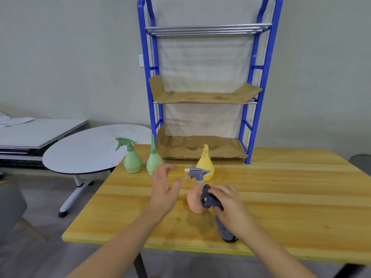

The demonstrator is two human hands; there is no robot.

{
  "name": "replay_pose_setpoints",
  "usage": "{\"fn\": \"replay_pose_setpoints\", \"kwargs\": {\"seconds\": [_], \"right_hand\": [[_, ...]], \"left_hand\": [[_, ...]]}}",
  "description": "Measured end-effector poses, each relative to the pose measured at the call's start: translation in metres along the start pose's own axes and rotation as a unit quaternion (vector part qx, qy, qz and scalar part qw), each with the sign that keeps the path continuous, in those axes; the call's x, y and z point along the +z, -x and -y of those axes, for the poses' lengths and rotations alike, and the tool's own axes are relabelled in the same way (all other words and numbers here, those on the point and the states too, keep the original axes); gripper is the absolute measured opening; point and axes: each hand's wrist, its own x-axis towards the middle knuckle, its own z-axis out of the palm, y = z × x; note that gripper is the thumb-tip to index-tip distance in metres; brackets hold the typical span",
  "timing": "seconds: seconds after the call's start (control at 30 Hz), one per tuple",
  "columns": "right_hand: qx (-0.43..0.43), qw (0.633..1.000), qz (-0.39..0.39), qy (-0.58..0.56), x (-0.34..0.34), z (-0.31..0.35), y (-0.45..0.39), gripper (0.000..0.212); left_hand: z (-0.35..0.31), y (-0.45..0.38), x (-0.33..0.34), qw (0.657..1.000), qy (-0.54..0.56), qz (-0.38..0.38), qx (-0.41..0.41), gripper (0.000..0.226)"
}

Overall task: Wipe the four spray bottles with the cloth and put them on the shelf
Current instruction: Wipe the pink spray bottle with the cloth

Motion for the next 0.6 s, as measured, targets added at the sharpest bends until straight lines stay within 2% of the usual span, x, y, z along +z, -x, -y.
{"fn": "replay_pose_setpoints", "kwargs": {"seconds": [0.07, 0.13, 0.2, 0.27, 0.33, 0.43, 0.53, 0.6], "right_hand": [[-0.039, 0.999, 0.018, 0.029, 0.007, 0.003, -0.006, 0.046], [-0.077, 0.995, 0.017, 0.060, 0.014, 0.005, -0.014, 0.044], [-0.100, 0.992, 0.025, 0.078, 0.019, 0.008, -0.023, 0.038], [-0.086, 0.993, 0.032, 0.077, 0.025, 0.007, -0.028, 0.035], [-0.075, 0.993, 0.034, 0.080, 0.034, 0.003, -0.027, 0.037], [-0.104, 0.984, 0.039, 0.137, 0.052, -0.004, -0.013, 0.051], [-0.131, 0.977, 0.015, 0.165, 0.070, -0.017, 0.012, 0.057], [-0.117, 0.977, 0.007, 0.181, 0.077, -0.027, 0.024, 0.065]], "left_hand": [[-0.018, -0.028, 0.002, 0.991, -0.057, 0.092, 0.074, 0.034], [-0.039, -0.055, 0.007, 0.965, -0.126, 0.212, 0.090, 0.034], [-0.050, -0.072, 0.013, 0.936, -0.187, 0.282, 0.097, 0.026], [-0.050, -0.080, 0.015, 0.922, -0.220, 0.302, 0.106, 0.026], [-0.046, -0.083, 0.013, 0.922, -0.217, 0.307, 0.093, 0.026], [-0.041, -0.086, 0.011, 0.929, -0.199, 0.301, 0.083, 0.024], [-0.038, -0.088, 0.012, 0.930, -0.187, 0.306, 0.083, 0.023], [-0.036, -0.088, 0.012, 0.931, -0.180, 0.307, 0.080, 0.022]]}}
